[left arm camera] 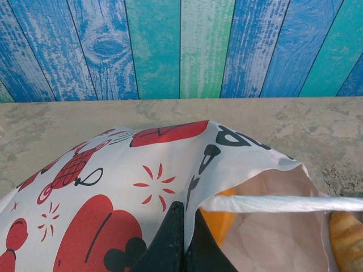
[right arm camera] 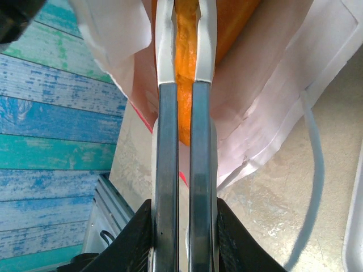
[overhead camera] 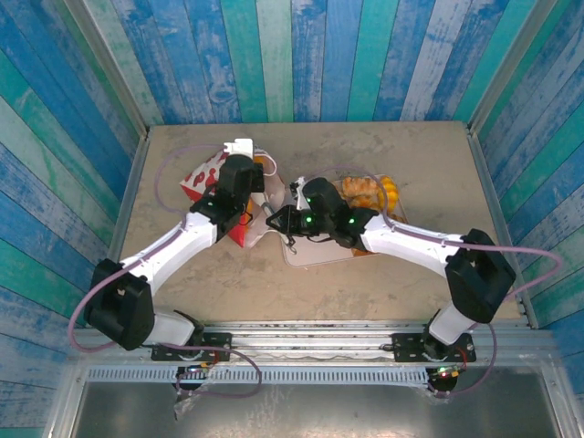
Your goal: Take the fake bread out of the paper bag
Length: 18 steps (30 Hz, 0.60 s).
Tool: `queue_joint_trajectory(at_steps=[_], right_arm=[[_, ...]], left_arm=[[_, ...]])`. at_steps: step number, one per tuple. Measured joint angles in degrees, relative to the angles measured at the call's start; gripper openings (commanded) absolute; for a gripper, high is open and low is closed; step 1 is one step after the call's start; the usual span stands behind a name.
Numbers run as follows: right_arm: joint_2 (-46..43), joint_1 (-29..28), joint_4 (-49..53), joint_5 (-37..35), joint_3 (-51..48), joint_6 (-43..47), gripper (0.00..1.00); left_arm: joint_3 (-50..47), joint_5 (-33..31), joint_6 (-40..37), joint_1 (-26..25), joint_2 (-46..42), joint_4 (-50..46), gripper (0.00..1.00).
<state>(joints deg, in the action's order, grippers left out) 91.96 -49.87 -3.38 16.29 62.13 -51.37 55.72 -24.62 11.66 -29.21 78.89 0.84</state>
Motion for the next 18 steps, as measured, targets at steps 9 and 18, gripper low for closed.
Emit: queue_joint_trajectory(at_steps=[9, 18], right_arm=[[-5.0, 0.0, -1.0, -3.9, -4.9, 0.5, 0.01], [-6.9, -0.1, -1.7, -4.5, -6.7, 0.7, 0.01]], left_arm=[[1.2, -1.1, 0.8, 0.0, 0.9, -0.5, 0.02], [1.9, -2.6, 1.9, 0.0, 1.4, -1.1, 0.02]])
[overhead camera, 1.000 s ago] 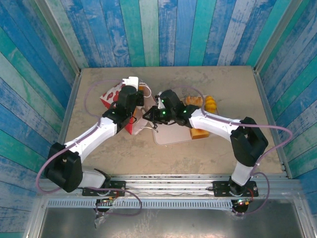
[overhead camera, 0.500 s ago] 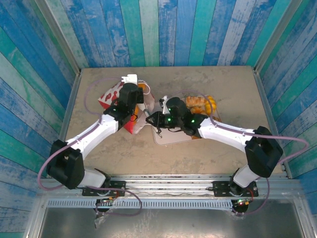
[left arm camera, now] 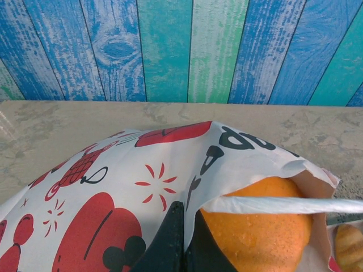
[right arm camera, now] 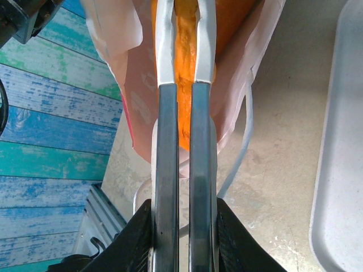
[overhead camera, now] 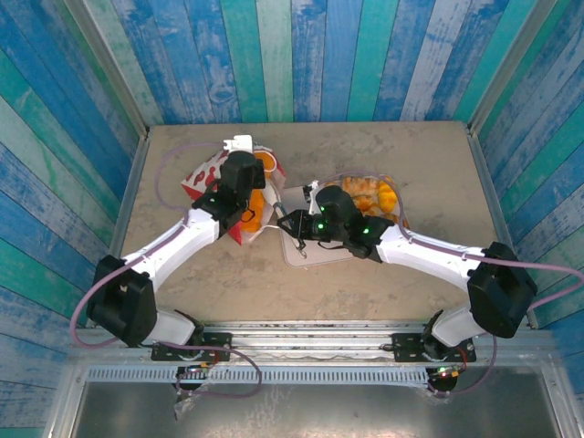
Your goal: Take the fake bread out of the paper bag
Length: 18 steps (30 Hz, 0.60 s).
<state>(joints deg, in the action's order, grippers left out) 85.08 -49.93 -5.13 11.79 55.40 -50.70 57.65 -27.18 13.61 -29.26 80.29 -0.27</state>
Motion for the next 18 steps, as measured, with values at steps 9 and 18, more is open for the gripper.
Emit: queue_joint_trajectory(at_steps=[9, 18], right_arm=[[-0.9, -1.4, -0.5, -0.5, -0.8, 1.5, 0.01], [-6.7, -2.0, 3.4, -5.0, -1.6, 1.8, 0.01]], left_arm=[[0.9, -0.6, 0.7, 0.2, 1.1, -1.1, 0.02], [0.9, -1.4, 1.6, 0.4, 1.2, -1.1, 0.02]])
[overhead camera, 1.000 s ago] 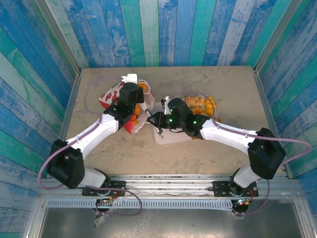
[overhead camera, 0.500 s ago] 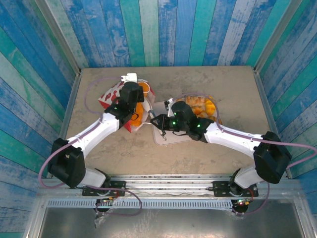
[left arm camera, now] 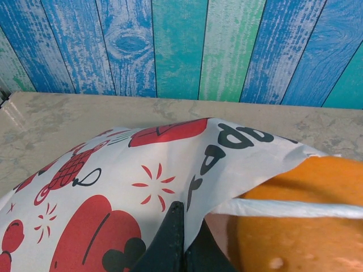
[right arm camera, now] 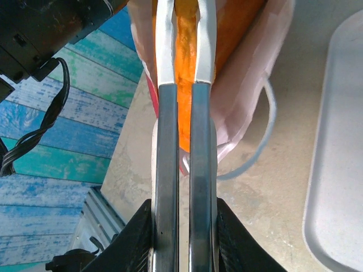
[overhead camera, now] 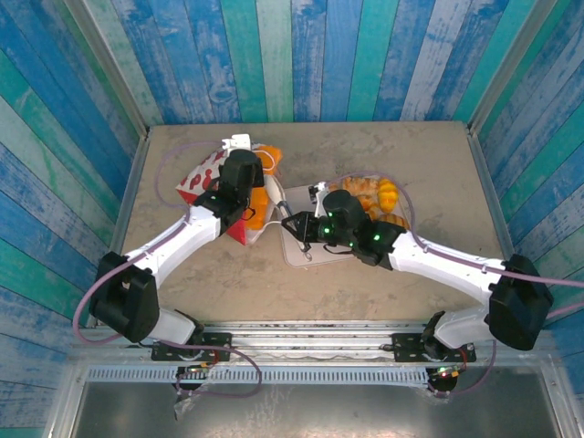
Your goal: Take the fake bread out of the paper bag
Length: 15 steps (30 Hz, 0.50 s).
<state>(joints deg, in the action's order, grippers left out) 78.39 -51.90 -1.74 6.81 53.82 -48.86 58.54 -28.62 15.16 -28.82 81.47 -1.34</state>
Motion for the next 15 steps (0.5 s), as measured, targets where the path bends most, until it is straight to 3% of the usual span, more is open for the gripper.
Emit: queue_joint_trajectory(at_steps=[15], right_arm=[[-7.1, 0.4, 7.5, -7.0, -0.7, 1.1, 0.01]], left_arm=[[-0.1, -0.6, -0.1, 0.1, 0.0, -0.4, 0.02]])
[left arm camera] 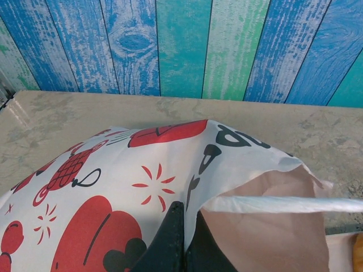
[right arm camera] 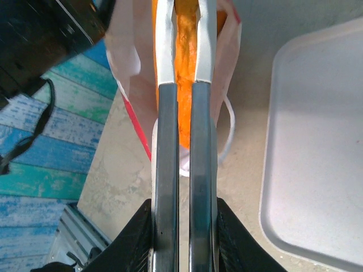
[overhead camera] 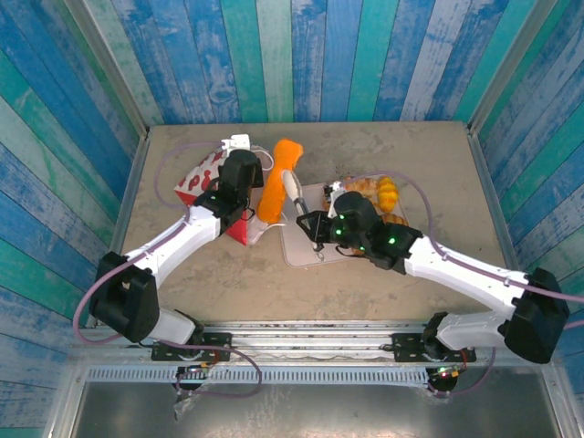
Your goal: Take the fake bread out of the paper bag
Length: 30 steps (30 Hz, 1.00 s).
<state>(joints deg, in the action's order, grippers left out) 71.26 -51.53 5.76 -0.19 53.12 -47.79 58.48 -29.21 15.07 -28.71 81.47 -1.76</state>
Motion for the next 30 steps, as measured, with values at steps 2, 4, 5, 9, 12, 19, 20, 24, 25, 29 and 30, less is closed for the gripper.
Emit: queue_joint_trajectory(at_steps=[2, 4, 5, 9, 12, 19, 20, 24, 25, 29, 30], right_arm=[[-1.9, 0.2, 1.0, -1.1, 0.0, 0.3, 0.01], [-3.7, 0.4, 2.0, -2.3, 0.0, 0.8, 0.01], [-4.6, 0.4, 2.4, -3.1, 0.0, 1.0, 0.01], [-7.8, 0.6, 6.7, -6.5, 1.0, 3.5, 0.01], [-9.1, 0.7, 13.0, -10.0, 4.7, 6.5, 0.01], [-9.0, -0.2, 29.2, -19.0, 14.5, 12.9, 0.01], [-8.6, -0.6, 31.5, -20.2, 15.4, 13.3, 0.01], [-4.3, -3.2, 39.7, -24.5, 18.4, 14.4, 0.01], [-2.8, -4.0, 41.5, -25.4, 19.1, 14.4, 0.01], [5.2, -7.5, 49.3, -28.0, 22.8, 14.2, 0.02], [7.1, -8.1, 50.8, -28.3, 23.9, 14.0, 0.02]], left_arm=[[-0.1, -0.3, 0.0, 0.0, 0.0, 0.0, 0.02], [-0.3, -0.5, 0.0, 0.0, 0.0, 0.0, 0.02], [-0.4, -0.5, 0.0, 0.0, 0.0, 0.0, 0.02], [-1.0, -0.7, -0.2, 0.1, 0.0, -0.1, 0.02], [-1.3, -0.8, -0.2, 0.2, -0.1, -0.1, 0.02], [-2.2, -1.8, 0.0, 0.7, -0.5, -0.6, 0.02], [-2.6, -1.8, 0.1, 0.9, -0.8, -0.6, 0.02], [-4.0, -2.0, 0.5, 1.7, -2.3, -0.9, 0.02], [-4.3, -2.0, 0.8, 1.9, -2.8, -0.9, 0.02], [-5.9, -2.2, 1.5, 2.5, -4.7, -0.9, 0.02], [-6.3, -2.2, 1.5, 2.6, -5.2, -0.9, 0.02]])
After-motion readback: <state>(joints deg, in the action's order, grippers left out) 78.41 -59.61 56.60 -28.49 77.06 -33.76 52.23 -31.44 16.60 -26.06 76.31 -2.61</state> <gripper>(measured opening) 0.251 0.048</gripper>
